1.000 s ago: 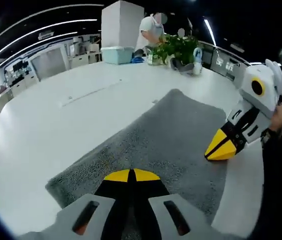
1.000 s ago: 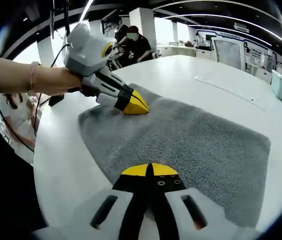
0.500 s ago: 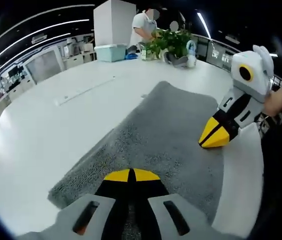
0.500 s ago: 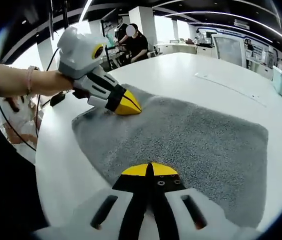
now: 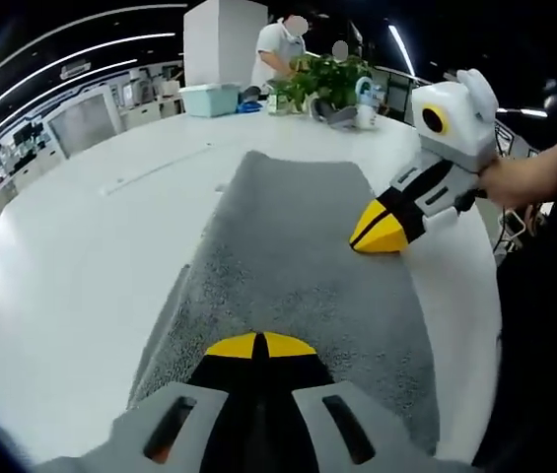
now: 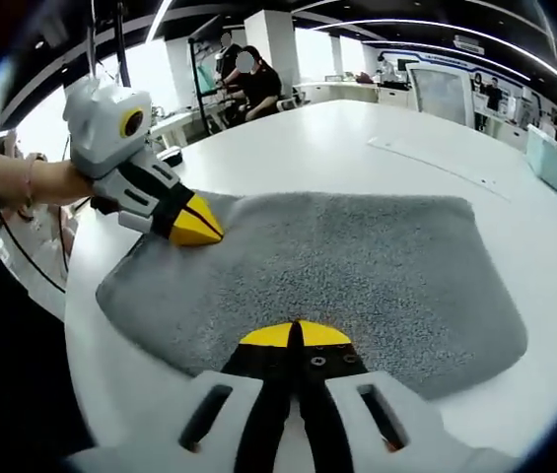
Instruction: Fold the towel on the table until its edges align and the towel forms a compact rectangular stack.
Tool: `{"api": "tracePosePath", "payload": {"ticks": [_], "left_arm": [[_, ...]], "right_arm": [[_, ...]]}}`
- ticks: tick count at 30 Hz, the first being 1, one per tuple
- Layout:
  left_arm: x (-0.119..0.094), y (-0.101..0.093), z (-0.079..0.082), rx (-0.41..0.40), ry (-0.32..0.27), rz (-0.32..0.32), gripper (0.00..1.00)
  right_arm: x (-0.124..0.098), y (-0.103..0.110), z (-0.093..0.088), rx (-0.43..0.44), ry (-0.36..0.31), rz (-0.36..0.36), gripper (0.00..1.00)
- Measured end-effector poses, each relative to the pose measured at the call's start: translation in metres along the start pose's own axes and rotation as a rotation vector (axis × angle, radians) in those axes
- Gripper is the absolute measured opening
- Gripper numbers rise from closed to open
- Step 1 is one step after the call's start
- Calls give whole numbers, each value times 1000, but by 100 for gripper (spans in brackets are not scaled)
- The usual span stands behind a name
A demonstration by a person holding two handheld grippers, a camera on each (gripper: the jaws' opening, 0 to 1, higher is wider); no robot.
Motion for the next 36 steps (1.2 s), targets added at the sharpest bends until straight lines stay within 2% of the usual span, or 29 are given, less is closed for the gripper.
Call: {"api": "tracePosePath", "payload": {"ticks": [11,24,36], "left_arm": [[3,-26,-4,6,30,-57,1],[9,-59,-6,-8,23,-120,1],[13,-74,-5,-23,21,-158,1]], "right_arm": [[-4,-10,-4,16,-5,-32,0],[-7,-22,-8,36,-5,-56,0],[-8,-27,-9,38,-4,-62,0]]}}
Point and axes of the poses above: the point that each gripper's makers call its tool centre point, and the gripper's own axes: x roughly forward along the fingers, y roughly to its left, z roughly out of its top, the point moved 1 cm from there along -x, roughly backward along the fingers, and after that the axes turned 13 degrees about -z, right-handed, at the moved point
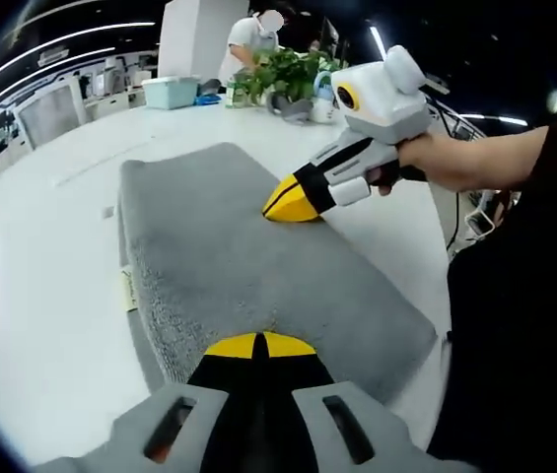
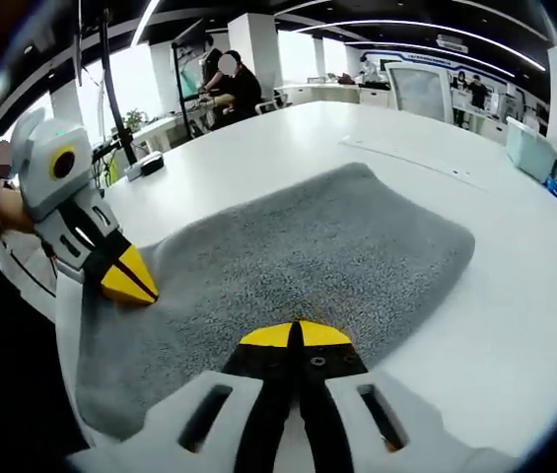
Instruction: Fold the towel on the table until its edges align and the towel forms a compact rectangular stack.
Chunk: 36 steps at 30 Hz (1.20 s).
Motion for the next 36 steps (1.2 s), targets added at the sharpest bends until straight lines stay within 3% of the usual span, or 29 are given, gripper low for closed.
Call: {"api": "tracePosePath", "payload": {"ticks": [24,27,36], "left_arm": [[3,-9,-1,14,-11,-6,1],[7,-17,0,-7,-19,-50,1],[15,-31,1,-7,-26,-78,1]], "right_arm": [[0,-2,0,7,-8,-5,0],[0,-3,0,6,-8,-9,0],[1,-6,0,13,-11,-12,0]]}}
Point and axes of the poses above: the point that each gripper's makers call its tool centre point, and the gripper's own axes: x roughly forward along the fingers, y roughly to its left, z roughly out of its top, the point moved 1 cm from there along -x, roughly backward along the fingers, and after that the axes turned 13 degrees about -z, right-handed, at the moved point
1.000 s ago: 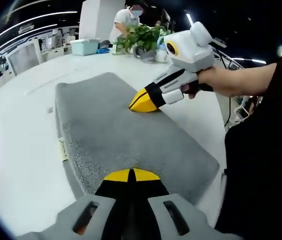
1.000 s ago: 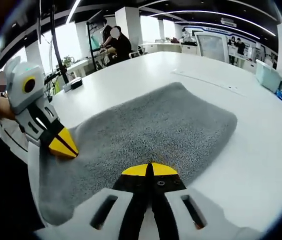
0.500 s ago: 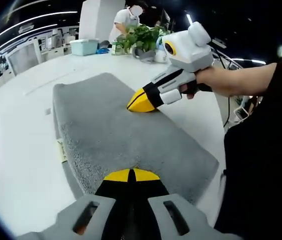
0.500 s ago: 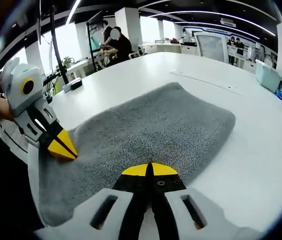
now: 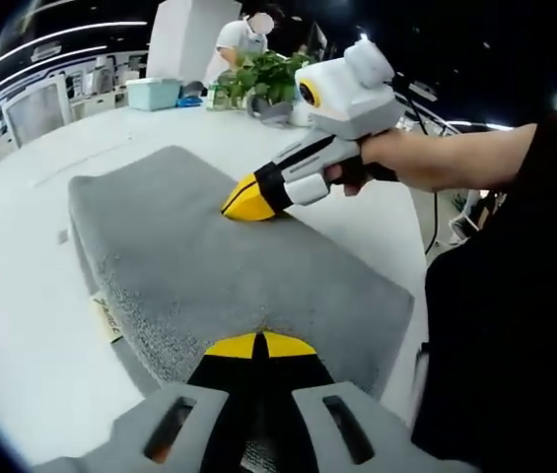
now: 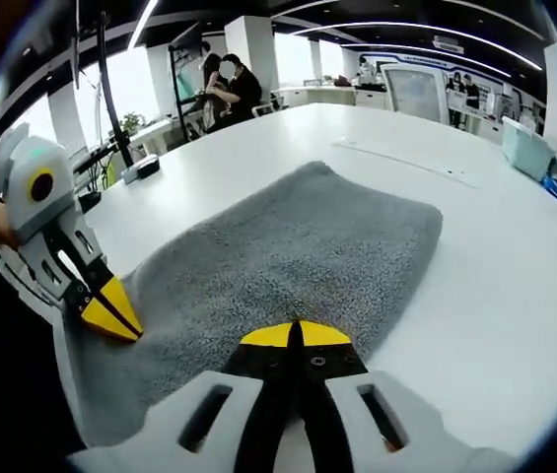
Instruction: Fold the towel on the table until its edges align and the towel forms a compact rectangular stack.
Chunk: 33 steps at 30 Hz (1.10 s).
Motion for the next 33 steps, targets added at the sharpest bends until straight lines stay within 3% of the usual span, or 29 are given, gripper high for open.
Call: {"api": "tracePosePath", "payload": {"ticks": [7,15,33], "left_arm": [[-1,-2,-1,23,-18,10,1],[-1,-1,0,-19,-62,24,1],[1,-8,-2,-30,-41,10,1]], "right_arm": [[0,0,0,11,-10,3,0],[-1,1,0,8,-26,-6,0],[-5,3,-4,3,-35,-32,0]]}}
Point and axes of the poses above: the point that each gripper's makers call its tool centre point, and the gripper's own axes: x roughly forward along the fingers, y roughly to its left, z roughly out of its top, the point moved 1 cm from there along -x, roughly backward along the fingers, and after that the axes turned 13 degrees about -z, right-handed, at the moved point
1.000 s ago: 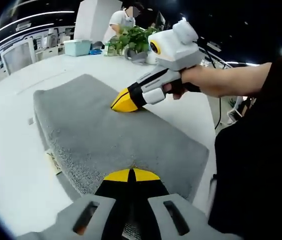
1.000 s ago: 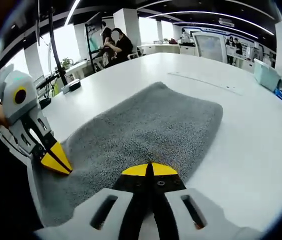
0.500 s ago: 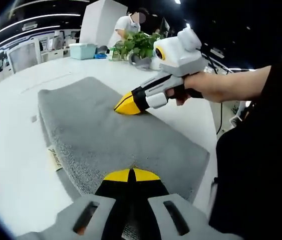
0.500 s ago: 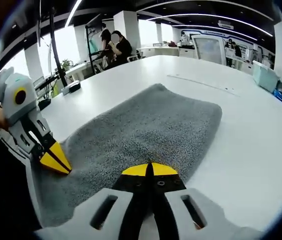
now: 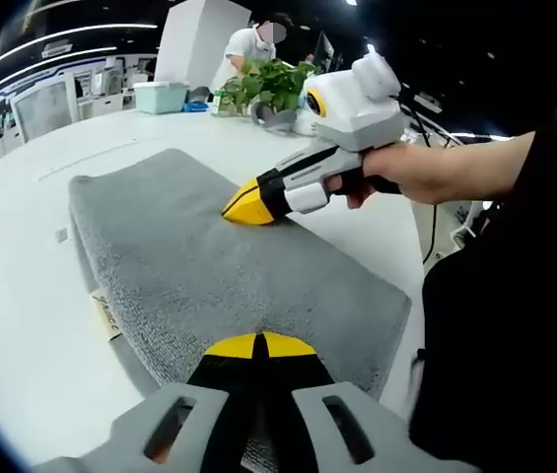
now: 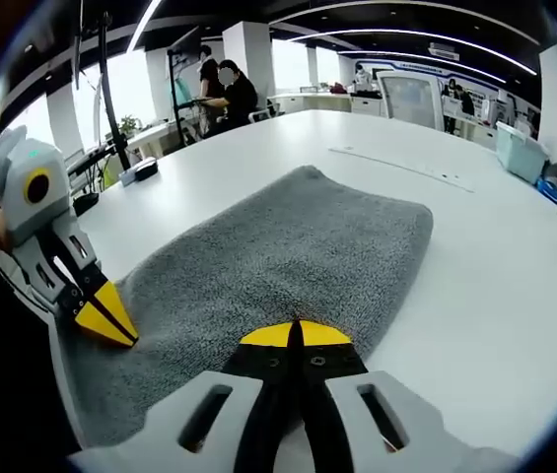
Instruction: Fold the towel on the table until its edges align and the towel forms a compact rectangular stack.
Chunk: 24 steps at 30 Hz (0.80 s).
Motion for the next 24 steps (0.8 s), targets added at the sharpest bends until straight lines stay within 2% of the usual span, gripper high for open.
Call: {"api": "tracePosePath", "payload": {"ticks": [20,24], "left_arm": [[1,-6,-2,3,3,-44,1],[1,-6,-2,10,-3,-42,1]], "right_arm": [[-2,1,-2,16,-17,12,0],[-2,0,-1,72,-4,28,0]]}}
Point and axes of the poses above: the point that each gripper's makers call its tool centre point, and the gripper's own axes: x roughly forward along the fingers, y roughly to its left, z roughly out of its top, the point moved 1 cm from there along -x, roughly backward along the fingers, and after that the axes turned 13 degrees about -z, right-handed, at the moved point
